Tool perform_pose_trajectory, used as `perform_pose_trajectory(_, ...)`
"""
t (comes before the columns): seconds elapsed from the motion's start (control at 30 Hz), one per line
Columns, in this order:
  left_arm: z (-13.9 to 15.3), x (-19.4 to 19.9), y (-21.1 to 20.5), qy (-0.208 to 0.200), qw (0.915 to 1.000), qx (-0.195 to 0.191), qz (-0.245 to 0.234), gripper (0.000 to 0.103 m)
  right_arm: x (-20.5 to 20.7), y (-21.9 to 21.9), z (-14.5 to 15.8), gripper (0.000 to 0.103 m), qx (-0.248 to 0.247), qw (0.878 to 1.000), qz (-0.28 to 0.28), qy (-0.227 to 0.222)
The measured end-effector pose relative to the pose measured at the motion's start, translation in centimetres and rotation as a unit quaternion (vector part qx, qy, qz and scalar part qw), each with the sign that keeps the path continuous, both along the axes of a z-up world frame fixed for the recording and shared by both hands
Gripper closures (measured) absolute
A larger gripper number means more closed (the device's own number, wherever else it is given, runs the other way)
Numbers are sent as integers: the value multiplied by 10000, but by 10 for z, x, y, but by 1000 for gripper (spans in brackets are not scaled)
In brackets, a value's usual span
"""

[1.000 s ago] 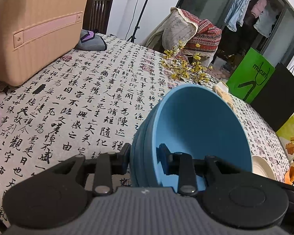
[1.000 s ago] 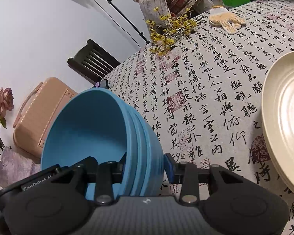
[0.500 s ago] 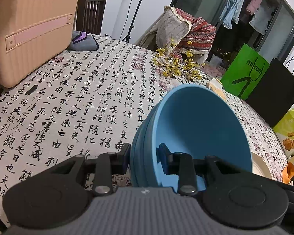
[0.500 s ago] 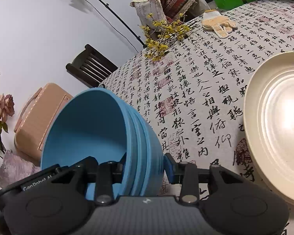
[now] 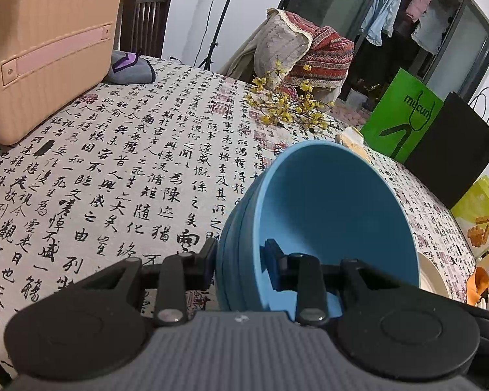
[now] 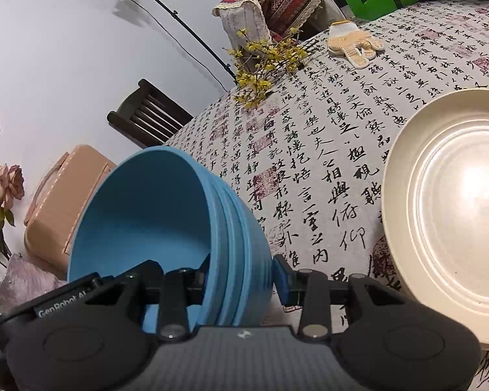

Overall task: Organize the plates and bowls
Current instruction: 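Carry the bowl stack with both grippers toward the cream plate stack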

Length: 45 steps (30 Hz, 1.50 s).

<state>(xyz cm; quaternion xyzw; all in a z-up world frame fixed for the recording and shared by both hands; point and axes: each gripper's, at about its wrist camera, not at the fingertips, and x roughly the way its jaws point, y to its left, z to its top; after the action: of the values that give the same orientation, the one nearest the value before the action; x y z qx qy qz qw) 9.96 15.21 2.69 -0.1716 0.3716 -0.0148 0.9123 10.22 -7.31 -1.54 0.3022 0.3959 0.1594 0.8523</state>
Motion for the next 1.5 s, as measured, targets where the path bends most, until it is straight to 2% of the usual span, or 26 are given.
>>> perform_pose_trajectory(1.5,6,-2,-54,-93,9996,156,-217,71,-18,-47,0,67,154,9996,-229,-57)
